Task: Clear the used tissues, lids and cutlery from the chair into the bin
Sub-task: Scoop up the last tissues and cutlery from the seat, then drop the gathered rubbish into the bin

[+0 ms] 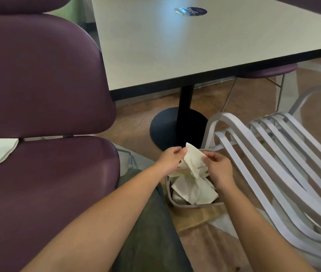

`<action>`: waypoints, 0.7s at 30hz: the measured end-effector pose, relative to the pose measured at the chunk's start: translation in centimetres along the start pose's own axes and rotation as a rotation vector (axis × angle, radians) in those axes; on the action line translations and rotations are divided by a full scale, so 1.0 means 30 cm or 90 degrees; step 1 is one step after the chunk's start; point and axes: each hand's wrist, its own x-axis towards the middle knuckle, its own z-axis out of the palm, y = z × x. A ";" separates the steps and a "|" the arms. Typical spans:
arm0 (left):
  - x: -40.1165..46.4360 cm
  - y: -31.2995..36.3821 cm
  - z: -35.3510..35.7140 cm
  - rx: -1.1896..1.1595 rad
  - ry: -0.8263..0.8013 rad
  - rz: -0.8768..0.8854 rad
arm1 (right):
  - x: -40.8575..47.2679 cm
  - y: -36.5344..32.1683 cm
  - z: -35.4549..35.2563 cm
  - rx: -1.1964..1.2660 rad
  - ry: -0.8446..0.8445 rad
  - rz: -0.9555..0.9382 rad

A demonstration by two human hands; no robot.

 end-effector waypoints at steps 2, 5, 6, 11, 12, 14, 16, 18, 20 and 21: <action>0.004 0.009 0.014 0.014 0.022 0.010 | 0.020 0.008 -0.027 -0.005 0.058 -0.002; 0.015 0.000 0.016 0.039 0.043 0.029 | 0.049 0.042 -0.051 -0.088 0.073 0.010; 0.016 -0.006 0.011 0.050 0.048 0.035 | 0.053 0.056 -0.052 -0.132 0.056 0.027; 0.009 -0.019 -0.050 0.109 0.096 0.094 | 0.034 0.061 0.002 -0.213 -0.005 0.015; 0.004 -0.016 -0.073 0.115 0.111 0.104 | 0.026 0.043 0.026 -0.215 -0.011 -0.011; -0.004 -0.012 -0.120 0.114 0.141 0.122 | 0.007 0.001 0.077 -0.197 -0.037 -0.051; -0.024 -0.014 -0.183 0.115 0.174 0.137 | -0.023 -0.049 0.141 -0.171 -0.074 -0.071; -0.043 -0.019 -0.252 0.110 0.206 0.139 | -0.057 -0.105 0.206 -0.157 -0.105 -0.108; -0.077 -0.039 -0.344 0.108 0.246 0.130 | -0.100 -0.165 0.295 -0.149 -0.135 -0.152; -0.101 -0.054 -0.397 0.112 0.269 0.123 | -0.127 -0.197 0.347 -0.150 -0.156 -0.170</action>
